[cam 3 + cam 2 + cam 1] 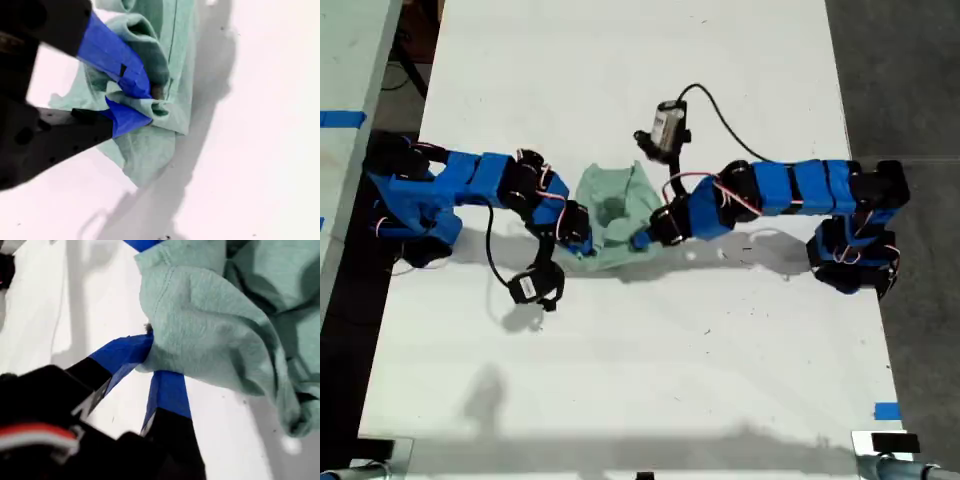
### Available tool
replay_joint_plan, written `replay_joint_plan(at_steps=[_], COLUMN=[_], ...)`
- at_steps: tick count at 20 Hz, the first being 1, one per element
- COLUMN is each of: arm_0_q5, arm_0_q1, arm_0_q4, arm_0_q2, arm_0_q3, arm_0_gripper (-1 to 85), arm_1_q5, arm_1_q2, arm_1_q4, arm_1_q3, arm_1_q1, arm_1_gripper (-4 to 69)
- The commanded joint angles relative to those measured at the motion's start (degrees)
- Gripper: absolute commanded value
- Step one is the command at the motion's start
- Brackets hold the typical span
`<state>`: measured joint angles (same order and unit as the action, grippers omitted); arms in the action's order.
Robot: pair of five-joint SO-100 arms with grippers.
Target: Fold t shirt
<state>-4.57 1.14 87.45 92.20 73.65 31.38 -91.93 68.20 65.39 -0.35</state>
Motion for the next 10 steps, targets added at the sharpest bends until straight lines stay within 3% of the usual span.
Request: replay_joint_plan(at_steps=[1,2,3,4,5,7,10], arm_0_q5=[5.80,7.82,8.88,10.37,11.43,12.74,15.12], arm_0_q1=[-8.26,-11.07,-12.92,-13.89,-14.94,-18.90,-25.14], arm_0_q4=[1.23,1.41,1.49,1.49,1.58,2.11,2.11], arm_0_q2=[10.11,13.10,15.82,18.46,21.80,31.29,44.21], arm_0_q3=[1.85,2.90,3.16,2.55,2.02,2.11,1.32], arm_0_gripper=[-0.3,-0.1,4.0,17.3,27.8,36.9,26.4], arm_1_q5=[2.64,3.60,4.66,5.71,7.29,8.79,9.76], arm_1_q2=[-6.86,-7.47,-7.91,-8.35,-9.49,-14.59,-23.29], arm_1_q4=[0.53,0.09,0.09,2.02,4.57,9.67,18.11], arm_1_q3=[-0.09,-0.26,-0.88,-3.08,-5.45,-7.73,-9.40], arm_1_q1=[7.29,9.14,10.63,12.22,13.89,18.19,23.91], arm_1_gripper=[0.0,2.2,15.6,34.8,43.4,39.7,32.9])
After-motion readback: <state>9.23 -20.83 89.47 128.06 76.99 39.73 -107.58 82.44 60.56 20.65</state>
